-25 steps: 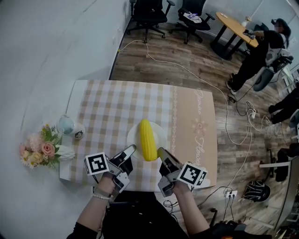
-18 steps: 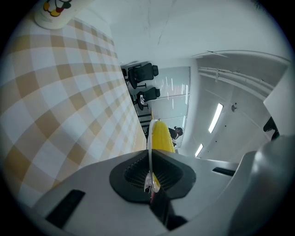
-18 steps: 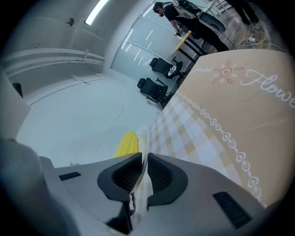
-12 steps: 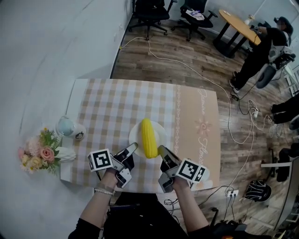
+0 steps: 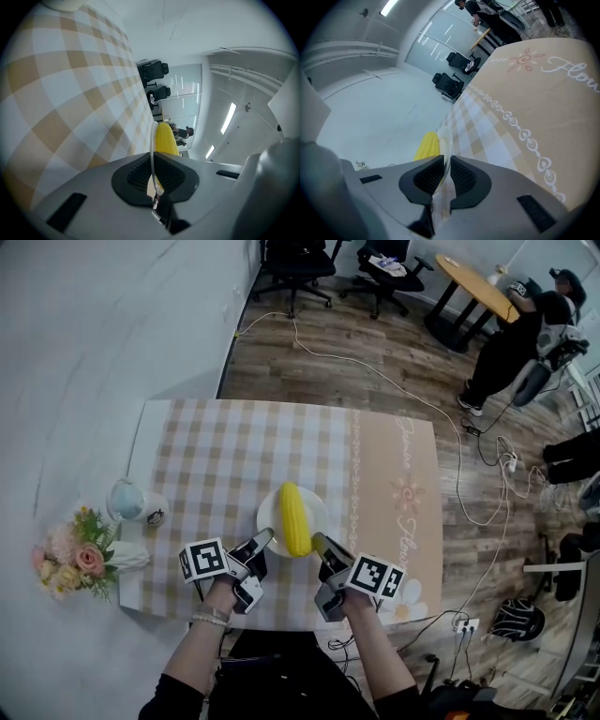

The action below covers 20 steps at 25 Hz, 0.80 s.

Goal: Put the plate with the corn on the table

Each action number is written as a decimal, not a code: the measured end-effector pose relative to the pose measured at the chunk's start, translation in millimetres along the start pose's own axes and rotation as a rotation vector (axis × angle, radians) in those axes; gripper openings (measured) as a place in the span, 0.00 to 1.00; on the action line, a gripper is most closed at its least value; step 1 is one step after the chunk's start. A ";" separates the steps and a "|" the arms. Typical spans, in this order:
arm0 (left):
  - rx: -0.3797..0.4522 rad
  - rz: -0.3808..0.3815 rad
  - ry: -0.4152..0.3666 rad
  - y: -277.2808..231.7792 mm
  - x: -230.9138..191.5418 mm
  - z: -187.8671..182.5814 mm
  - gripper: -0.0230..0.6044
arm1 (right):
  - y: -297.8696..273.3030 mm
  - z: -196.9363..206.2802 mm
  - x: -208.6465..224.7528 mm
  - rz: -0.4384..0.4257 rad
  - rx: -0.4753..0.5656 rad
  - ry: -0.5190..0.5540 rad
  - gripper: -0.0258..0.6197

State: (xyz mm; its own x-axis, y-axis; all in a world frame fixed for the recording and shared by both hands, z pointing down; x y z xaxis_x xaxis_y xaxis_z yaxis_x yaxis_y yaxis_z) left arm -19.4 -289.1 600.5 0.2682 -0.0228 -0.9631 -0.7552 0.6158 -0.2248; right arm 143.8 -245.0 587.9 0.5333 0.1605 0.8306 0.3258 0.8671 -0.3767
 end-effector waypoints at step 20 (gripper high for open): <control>-0.038 -0.094 -0.041 -17.1 -35.5 0.8 0.07 | -22.8 13.4 39.4 0.100 -0.075 0.027 0.17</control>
State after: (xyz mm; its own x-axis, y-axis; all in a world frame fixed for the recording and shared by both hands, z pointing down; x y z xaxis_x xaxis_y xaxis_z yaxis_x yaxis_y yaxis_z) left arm -15.5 -298.2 638.6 0.3624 -0.0461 -0.9309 -0.7477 0.5819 -0.3199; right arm 146.9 -252.1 634.7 0.5861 0.2306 0.7767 0.3269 0.8098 -0.4872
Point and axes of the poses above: the fingertips, and each gripper's own axes: y backward along the fingers, x to its right, z out of its underside, the point moved 4 cm from there along y, backward along the fingers, and after that the axes turned 12 degrees about x, right-handed, at the moved point
